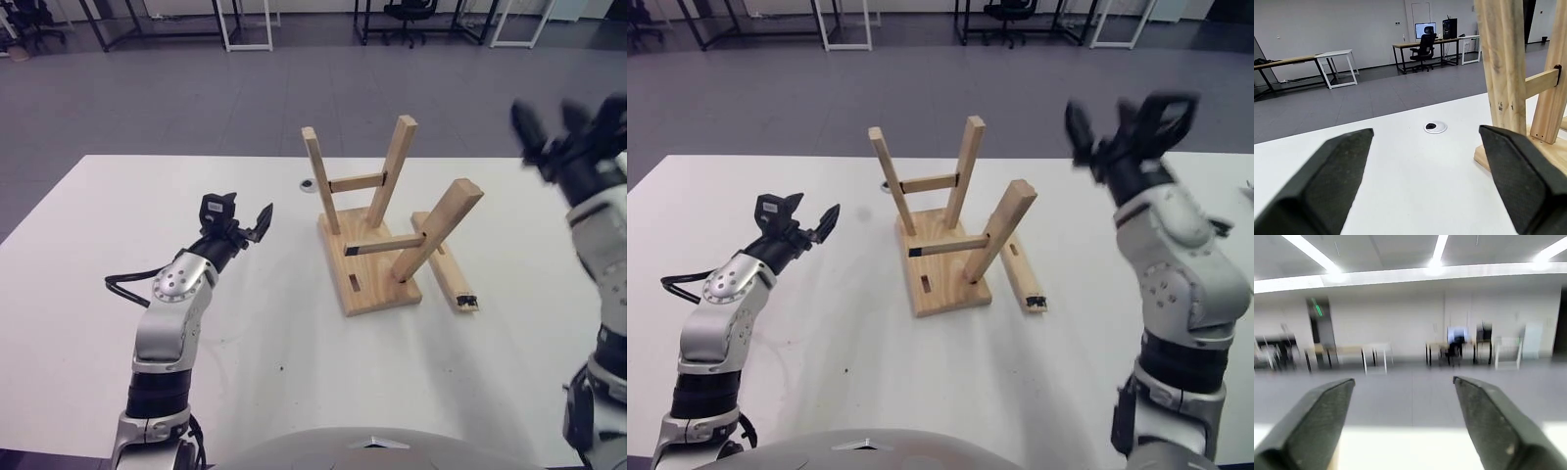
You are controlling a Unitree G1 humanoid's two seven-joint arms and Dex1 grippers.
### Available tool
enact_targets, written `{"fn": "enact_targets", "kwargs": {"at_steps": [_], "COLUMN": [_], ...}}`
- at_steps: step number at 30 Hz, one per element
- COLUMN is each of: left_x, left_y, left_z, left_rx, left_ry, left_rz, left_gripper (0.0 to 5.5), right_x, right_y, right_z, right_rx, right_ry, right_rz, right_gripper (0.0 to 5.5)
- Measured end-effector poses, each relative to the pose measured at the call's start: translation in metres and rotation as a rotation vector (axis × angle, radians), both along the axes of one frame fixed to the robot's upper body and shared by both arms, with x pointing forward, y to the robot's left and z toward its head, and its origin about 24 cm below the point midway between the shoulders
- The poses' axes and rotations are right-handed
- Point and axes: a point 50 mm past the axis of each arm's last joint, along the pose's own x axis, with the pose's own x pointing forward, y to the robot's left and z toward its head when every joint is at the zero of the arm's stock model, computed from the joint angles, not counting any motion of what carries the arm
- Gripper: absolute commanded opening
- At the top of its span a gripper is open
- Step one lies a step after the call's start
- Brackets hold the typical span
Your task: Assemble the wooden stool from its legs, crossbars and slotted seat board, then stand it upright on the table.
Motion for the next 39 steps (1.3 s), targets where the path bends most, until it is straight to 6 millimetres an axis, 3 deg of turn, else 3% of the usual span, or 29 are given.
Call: {"fn": "enact_targets", "kwargs": {"at_steps": [1, 5, 6, 10, 18, 21, 23, 25, 27, 29, 30, 32, 34, 36, 39], "left_x": [0.0, 0.001, 0.001, 0.0, 0.002, 0.012, 0.017, 0.021, 0.028, 0.029, 0.03, 0.032, 0.03, 0.029, 0.031], "left_y": [-0.001, -0.004, -0.006, -0.013, -0.019, -0.023, -0.024, -0.022, -0.022, -0.024, -0.025, -0.026, -0.03, -0.034, -0.041], "left_z": [0.0, 0.0, -0.001, -0.003, -0.006, 0.012, 0.039, 0.062, 0.089, 0.108, 0.116, 0.137, 0.161, 0.17, 0.168], "left_rx": [-0.003, -0.019, -0.018, -0.015, -0.009, -0.025, -0.078, -0.165, -0.39, -0.599, -0.749, -0.912, -0.935, -0.928, -0.921], "left_ry": [-0.001, 0.0, 0.002, 0.012, 0.034, -0.019, -0.104, -0.156, -0.181, -0.196, -0.175, -0.163, -0.196, -0.206, -0.178], "left_rz": [0.004, 0.005, 0.0, -0.028, -0.048, -0.064, -0.085, -0.112, -0.203, -0.326, -0.429, -0.597, -0.709, -0.749, -0.755], "left_gripper": [3.97, 3.97, 3.97, 3.97, 3.97, 3.97, 3.97, 3.97, 3.97, 3.97, 3.97, 3.97, 3.97, 3.97, 3.8], "right_x": [-0.007, -0.03, -0.034, -0.037, -0.033, -0.03, -0.026, -0.01, 0.015, 0.025, 0.029, 0.032, 0.027, 0.021, 0.015], "right_y": [0.001, 0.005, 0.008, 0.015, 0.013, 0.01, -0.002, -0.024, -0.035, -0.021, 0.001, 0.049, 0.083, 0.104, 0.115], "right_z": [-0.032, -0.107, -0.118, -0.129, -0.134, -0.135, -0.134, -0.108, -0.038, 0.006, 0.024, 0.05, 0.076, 0.08, 0.079], "right_rx": [0.008, 0.014, 0.029, 0.009, -0.176, -0.232, -0.274, -0.252, -0.284, -0.4, -0.517, -0.684, -0.698, -0.671, -0.652], "right_ry": [0.141, 0.433, 0.469, 0.518, 0.522, 0.509, 0.458, 0.269, -0.081, -0.284, -0.383, -0.551, -0.727, -0.787, -0.804], "right_rz": [0.045, 0.102, 0.114, 0.173, 0.145, 0.118, 0.034, -0.11, -0.141, -0.03, 0.106, 0.359, 0.489, 0.59, 0.682], "right_gripper": [4.01, 4.01, 4.01, 4.01, 2.23, 2.06, 2.06, 2.06, 2.06, 2.06, 2.06, 2.06, 2.06, 2.06, 2.06]}}
